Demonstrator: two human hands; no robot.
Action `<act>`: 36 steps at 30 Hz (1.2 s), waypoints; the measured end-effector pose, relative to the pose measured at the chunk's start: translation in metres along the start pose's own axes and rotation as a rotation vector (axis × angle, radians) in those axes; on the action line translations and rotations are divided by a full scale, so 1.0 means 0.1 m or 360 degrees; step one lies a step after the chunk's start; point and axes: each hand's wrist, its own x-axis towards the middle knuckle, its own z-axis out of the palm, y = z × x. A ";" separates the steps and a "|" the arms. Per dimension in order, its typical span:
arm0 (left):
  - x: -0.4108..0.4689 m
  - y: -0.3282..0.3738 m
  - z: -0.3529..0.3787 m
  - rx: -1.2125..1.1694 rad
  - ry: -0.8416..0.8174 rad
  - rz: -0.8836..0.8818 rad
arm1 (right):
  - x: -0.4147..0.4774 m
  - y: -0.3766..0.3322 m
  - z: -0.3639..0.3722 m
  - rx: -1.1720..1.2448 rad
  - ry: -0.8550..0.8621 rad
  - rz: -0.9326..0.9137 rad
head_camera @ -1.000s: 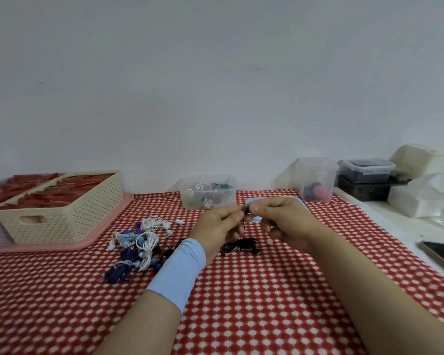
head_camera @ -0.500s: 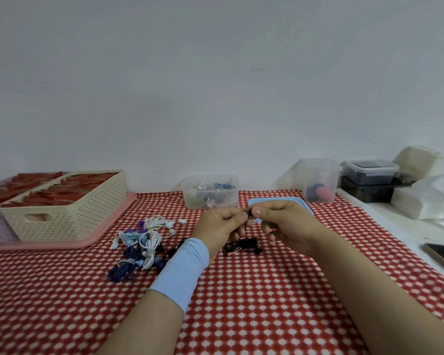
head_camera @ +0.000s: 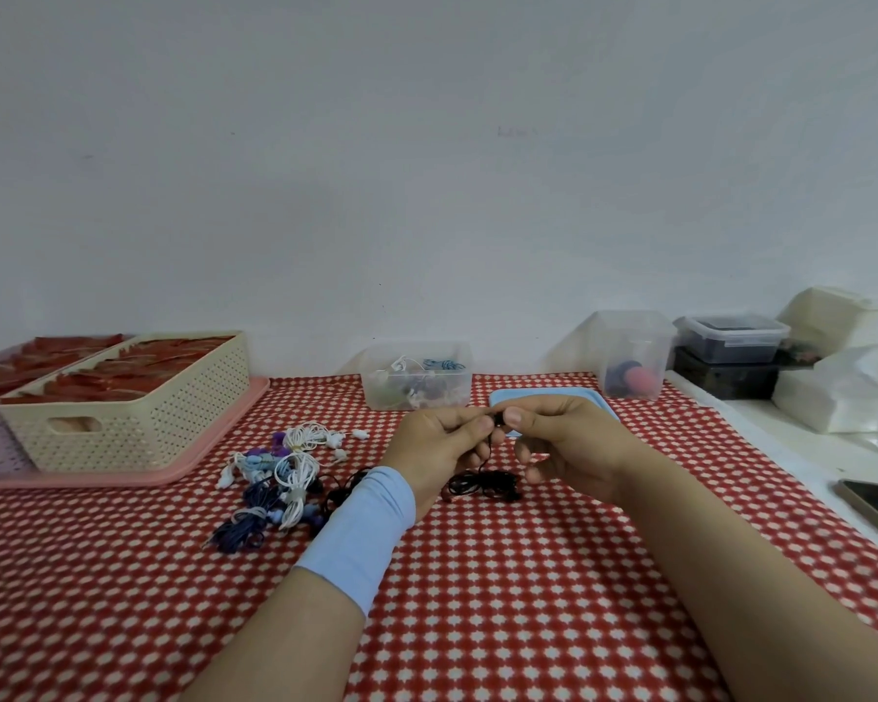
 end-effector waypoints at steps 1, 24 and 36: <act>0.00 0.00 0.00 0.0051 0.0004 0.0015 | 0.00 0.00 0.00 -0.0006 0.0010 0.0005; 0.02 -0.01 -0.01 -0.0100 0.0114 -0.0145 | -0.05 -0.08 0.12 -0.0658 0.0298 -0.0415; 0.02 0.00 -0.04 0.0080 0.0134 -0.0082 | -0.07 -0.08 0.09 -0.0467 0.0284 -0.0295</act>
